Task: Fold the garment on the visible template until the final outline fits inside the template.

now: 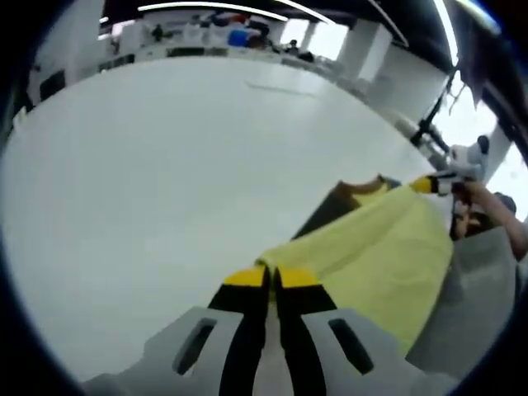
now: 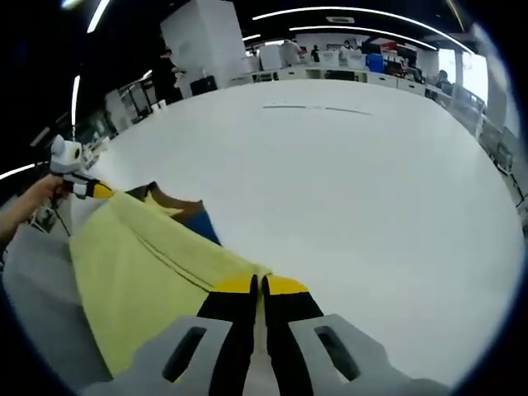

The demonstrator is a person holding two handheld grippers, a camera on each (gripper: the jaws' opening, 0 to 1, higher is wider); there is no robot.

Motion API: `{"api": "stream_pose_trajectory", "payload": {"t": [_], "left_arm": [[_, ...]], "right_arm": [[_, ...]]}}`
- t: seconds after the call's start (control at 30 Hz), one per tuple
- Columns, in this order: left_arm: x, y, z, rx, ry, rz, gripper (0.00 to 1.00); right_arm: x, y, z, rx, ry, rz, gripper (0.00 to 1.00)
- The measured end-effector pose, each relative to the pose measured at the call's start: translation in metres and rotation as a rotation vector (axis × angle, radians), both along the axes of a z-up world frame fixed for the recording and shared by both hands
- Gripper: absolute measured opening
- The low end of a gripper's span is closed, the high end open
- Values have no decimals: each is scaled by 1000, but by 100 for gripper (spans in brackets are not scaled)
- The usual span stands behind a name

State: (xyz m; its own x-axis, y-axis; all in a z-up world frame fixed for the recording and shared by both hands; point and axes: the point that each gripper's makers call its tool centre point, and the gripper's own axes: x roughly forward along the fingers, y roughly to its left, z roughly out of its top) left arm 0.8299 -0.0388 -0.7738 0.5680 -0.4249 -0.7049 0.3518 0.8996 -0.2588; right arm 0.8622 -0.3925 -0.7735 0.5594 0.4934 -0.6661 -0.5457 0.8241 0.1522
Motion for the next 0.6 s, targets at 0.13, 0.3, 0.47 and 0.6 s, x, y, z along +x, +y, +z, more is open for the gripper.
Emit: {"api": "stream_pose_trajectory", "payload": {"t": [0.13, 0.3, 0.47, 0.6], "left_arm": [[0, 0, 3, -6, 0, -4, 4], [1, 1, 14, -16, -28, 1, 9], [2, 3, 22, 8, -66, -18, 20], [2, 3, 27, 15, -80, -25, 23]], "right_arm": [[1, -3, 5, 13, -8, -18, 7], [1, -5, 10, 15, -21, -25, 8], [-1, -1, 16, 55, -21, -28, 13], [-3, 2, 20, 46, -26, -15, 17]]}}
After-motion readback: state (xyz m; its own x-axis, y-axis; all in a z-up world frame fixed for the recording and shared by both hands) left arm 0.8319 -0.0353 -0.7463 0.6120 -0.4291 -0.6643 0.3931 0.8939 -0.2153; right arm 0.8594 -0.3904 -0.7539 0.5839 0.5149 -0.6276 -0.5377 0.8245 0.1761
